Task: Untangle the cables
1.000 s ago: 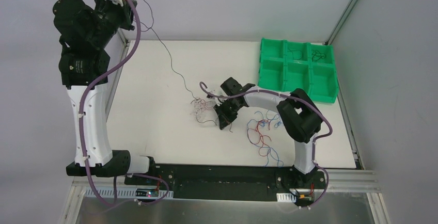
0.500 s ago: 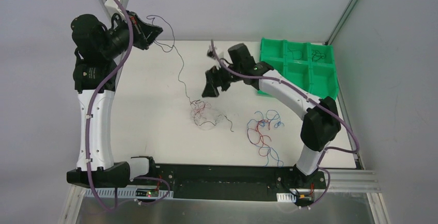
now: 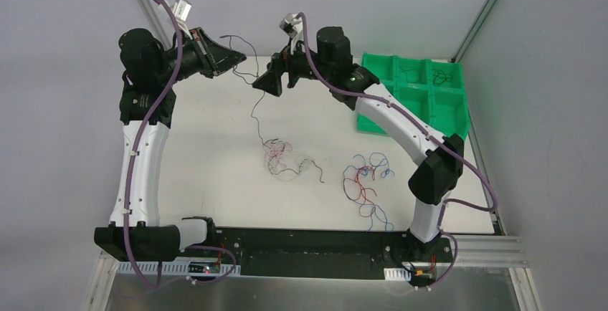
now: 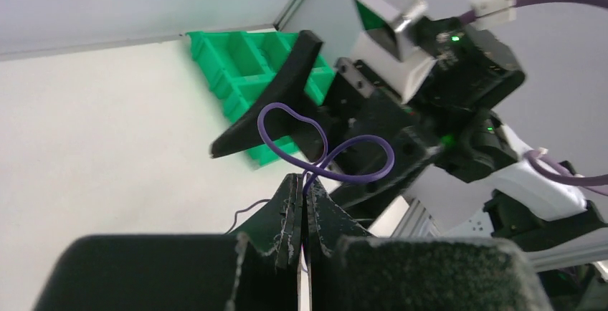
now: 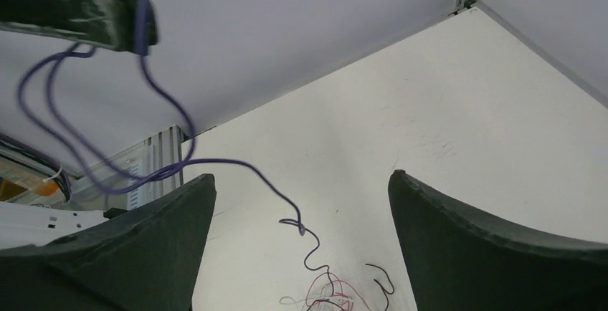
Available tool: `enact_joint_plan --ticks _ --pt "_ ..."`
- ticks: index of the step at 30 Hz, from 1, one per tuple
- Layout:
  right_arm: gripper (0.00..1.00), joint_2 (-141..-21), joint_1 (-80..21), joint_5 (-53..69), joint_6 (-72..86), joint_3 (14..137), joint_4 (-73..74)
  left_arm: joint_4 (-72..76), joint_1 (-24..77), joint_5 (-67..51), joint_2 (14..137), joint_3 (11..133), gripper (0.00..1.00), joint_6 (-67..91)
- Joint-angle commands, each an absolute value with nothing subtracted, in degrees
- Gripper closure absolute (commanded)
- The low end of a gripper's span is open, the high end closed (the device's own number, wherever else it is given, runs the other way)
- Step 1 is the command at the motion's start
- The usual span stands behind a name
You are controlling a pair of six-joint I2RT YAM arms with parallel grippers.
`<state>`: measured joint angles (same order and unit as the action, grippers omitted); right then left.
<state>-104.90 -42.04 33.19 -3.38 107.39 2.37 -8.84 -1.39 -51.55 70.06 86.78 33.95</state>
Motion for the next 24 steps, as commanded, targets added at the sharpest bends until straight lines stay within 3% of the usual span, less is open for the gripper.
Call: enact_joint_plan --ticks 1,3,4,6,8,9,12,15,19,24 --pt "0.08 -107.64 -43.77 32.39 -7.6 110.54 -1.38 -4.99 -0.74 -53.53 70.12 85.63 1.0 38.95" --pt "0.16 -107.7 -44.8 32.03 -10.09 110.75 -2.39 -5.04 -0.77 -53.09 70.44 84.7 1.0 40.24" --pt "0.26 -107.49 -45.25 31.58 -11.08 110.36 -2.95 -5.09 -0.73 -52.97 70.61 84.31 1.0 40.53" --pt "0.58 -106.82 -45.31 31.15 -11.71 109.48 -4.25 -5.85 -0.78 -52.4 70.88 83.97 1.0 40.65" --pt "1.0 -105.5 -45.16 31.14 -11.93 107.88 -4.79 -8.99 -1.33 -51.19 71.71 84.73 1.0 39.06" --pt "1.0 -104.59 -44.83 31.11 -11.2 106.76 -5.63 -10.26 -2.51 -50.75 72.32 84.73 0.89 38.69" --pt "1.0 -102.46 -43.92 29.78 -7.38 105.43 -7.22 -10.32 -8.03 -51.57 73.56 80.99 0.42 37.68" --pt "1.0 -102.28 -43.02 26.28 -4.98 106.67 -8.33 -9.41 -11.73 -56.24 70.7 72.99 0.15 22.99" --pt "1.0 -103.61 -41.93 22.34 -3.32 109.59 -8.11 -9.39 -11.03 -58.89 65.07 61.64 0.05 10.21" --pt "1.0 -104.52 -41.0 18.7 -3.09 109.83 -7.43 -7.49 -4.93 -52.34 64.15 51.31 0.05 5.73"
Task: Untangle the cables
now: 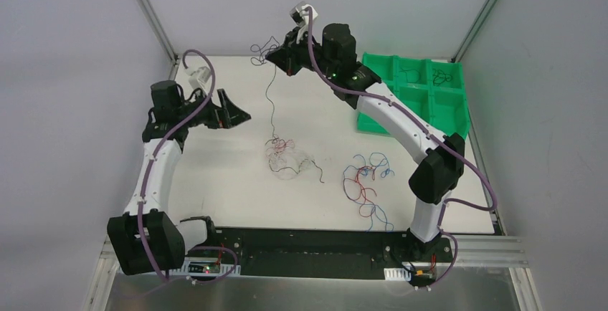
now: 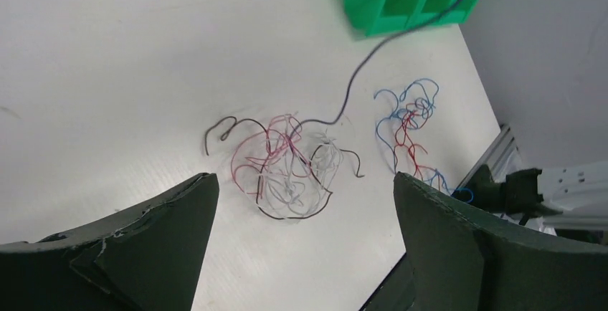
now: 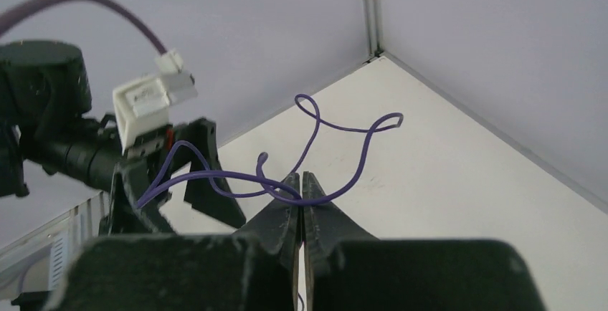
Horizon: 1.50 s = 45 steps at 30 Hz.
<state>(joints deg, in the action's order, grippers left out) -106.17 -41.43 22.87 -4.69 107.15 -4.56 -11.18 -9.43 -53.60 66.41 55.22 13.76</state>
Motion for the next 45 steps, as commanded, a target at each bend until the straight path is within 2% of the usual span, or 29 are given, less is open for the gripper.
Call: enact_joint_plan --ticks 1,6,11,13,15,17,18,28,35,45 --pt "1.0 -104.65 -40.91 18.19 -3.08 109.97 -7.33 -5.0 -3.29 -51.96 64.69 49.33 0.05 7.34" --pt "1.0 -105.73 -40.87 17.07 -3.25 111.69 -6.66 7.0 6.6 -47.54 69.03 41.45 0.11 16.05" --pt "1.0 -106.84 -40.83 15.21 -2.81 114.24 -5.96 16.94 12.59 -39.38 77.55 38.37 0.23 23.55" --pt "1.0 -106.96 -40.85 14.53 -2.37 115.19 -5.77 18.26 13.48 -34.25 82.08 38.14 0.39 25.2" --pt "1.0 -107.13 -40.57 13.88 -2.04 116.63 -5.29 18.07 13.56 -31.03 84.9 37.76 0.61 26.45" --pt "1.0 -107.26 -40.09 12.88 -1.99 118.41 -4.81 16.03 13.41 -30.52 86.43 37.64 0.9 25.57" --pt "1.0 -107.38 -39.63 12.4 -2.13 119.34 -4.56 14.31 13.31 -30.51 86.7 37.64 1.0 25.23" --pt "1.0 -107.32 -30.21 10.92 -4.34 128.19 -0.34 0.59 8.59 -33.55 82.94 33.52 1.0 21.48" --pt "1.0 -104.72 -21.82 11.4 -4.27 125.82 3.55 -5.44 6.71 -33.16 80.48 34.68 1.0 19.94" --pt "1.0 -104.85 -12.14 12.0 -4.49 129.63 5.5 -10.1 3.27 -31.98 78.37 34.79 1.0 21.51"
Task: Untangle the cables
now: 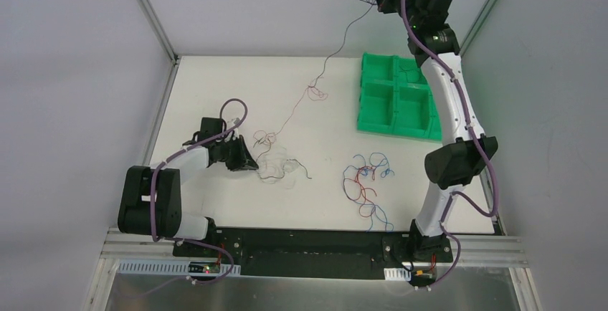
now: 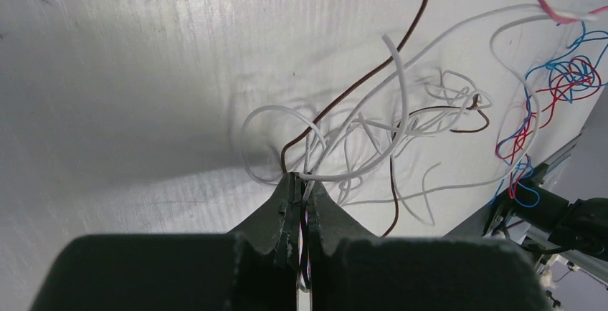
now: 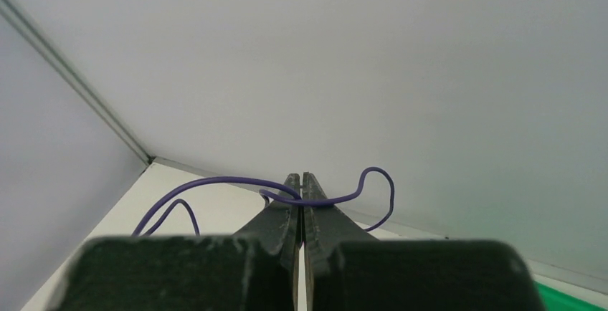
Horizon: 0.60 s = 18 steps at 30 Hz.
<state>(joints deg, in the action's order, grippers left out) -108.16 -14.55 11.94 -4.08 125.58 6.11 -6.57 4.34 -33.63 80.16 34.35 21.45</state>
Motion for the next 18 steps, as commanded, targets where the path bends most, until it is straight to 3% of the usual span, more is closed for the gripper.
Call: enact_joint_plan --ticks 1,12,18 --pt "1.0 -105.24 -11.53 11.89 -4.35 130.95 5.65 -10.64 2.32 -31.98 78.58 34.92 1.0 21.67" --pt "1.0 -107.39 -4.66 10.41 -7.1 136.8 5.69 -25.44 -8.82 -29.2 79.79 40.87 1.0 11.57" --pt "1.0 -106.98 -2.8 11.55 -8.65 135.68 5.63 -26.98 -10.64 -36.53 82.61 44.0 1.0 8.44"
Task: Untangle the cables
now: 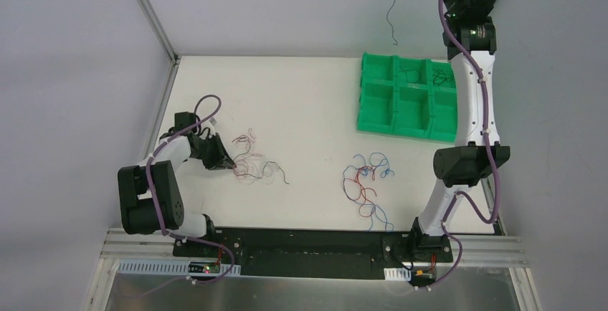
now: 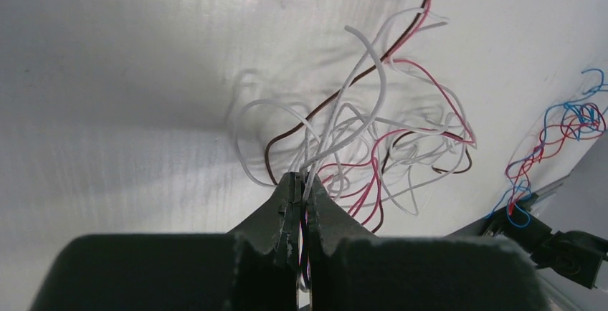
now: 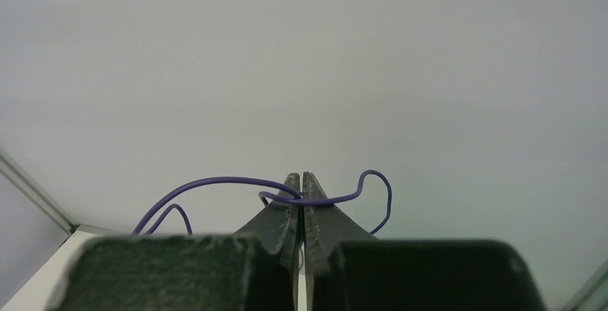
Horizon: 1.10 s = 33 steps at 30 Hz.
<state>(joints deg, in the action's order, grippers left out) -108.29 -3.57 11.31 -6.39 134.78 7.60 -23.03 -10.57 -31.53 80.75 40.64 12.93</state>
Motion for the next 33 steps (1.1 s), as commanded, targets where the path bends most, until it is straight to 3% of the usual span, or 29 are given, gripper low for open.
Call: enact_joint_plan --ticks 1,3,5,10,23,33 --pt "1.0 -106.78 -2.48 11.78 -9.27 135.07 5.55 -27.12 -10.62 -37.67 82.69 44.57 0.95 7.93" --pt "1.0 -106.7 -1.66 12.37 -10.11 134.0 5.54 -27.76 -10.62 -39.77 82.37 45.91 0.61 6.54" --pt "1.0 -106.87 -0.69 13.37 -11.18 133.15 6.14 -28.26 -10.61 -40.71 81.26 46.93 0.38 6.02" --pt "1.0 -107.04 1.15 15.45 -14.27 128.69 6.24 -29.08 -10.52 -43.37 76.21 47.93 0.16 4.86" --pt "1.0 -114.77 6.39 16.66 -27.01 122.33 2.74 -31.28 -9.89 -43.26 66.82 47.75 0.02 4.42" --pt "1.0 -122.24 8.0 18.29 -34.18 122.84 1.82 -34.29 -9.92 -41.82 64.47 48.83 0.01 3.28"
